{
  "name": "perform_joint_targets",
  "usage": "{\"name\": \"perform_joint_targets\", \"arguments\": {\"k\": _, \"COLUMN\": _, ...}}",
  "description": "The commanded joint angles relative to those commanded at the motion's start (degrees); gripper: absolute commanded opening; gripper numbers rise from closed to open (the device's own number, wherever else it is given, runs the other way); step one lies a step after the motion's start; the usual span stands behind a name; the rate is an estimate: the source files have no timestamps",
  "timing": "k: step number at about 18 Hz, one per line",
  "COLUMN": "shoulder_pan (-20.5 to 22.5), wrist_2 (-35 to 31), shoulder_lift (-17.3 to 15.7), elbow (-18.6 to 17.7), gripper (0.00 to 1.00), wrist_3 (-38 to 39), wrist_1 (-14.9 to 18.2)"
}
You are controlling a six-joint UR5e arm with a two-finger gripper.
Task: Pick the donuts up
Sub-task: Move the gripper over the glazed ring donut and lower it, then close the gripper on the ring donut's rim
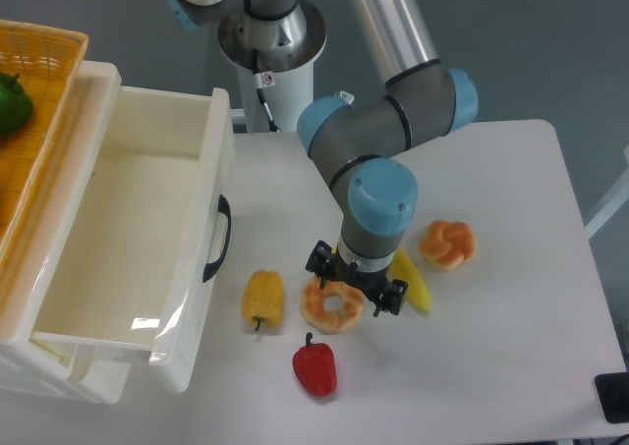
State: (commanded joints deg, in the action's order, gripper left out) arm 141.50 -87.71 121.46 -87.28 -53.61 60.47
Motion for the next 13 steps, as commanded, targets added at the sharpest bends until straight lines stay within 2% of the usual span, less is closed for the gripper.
{"name": "perform_joint_targets", "arguments": {"k": 7, "shoulder_pan": -0.7, "wrist_2": -4.22, "shoulder_lift": 3.17, "elbow": 0.18, "gripper": 1.0, "wrist_3": -0.18, "wrist_1": -2.11}}
{"name": "perform_joint_targets", "arguments": {"k": 13, "shoulder_pan": -0.97, "wrist_2": -4.31, "shoulder_lift": 3.61, "elbow": -0.7, "gripper": 1.0, "wrist_3": 0.0, "wrist_1": -2.11}}
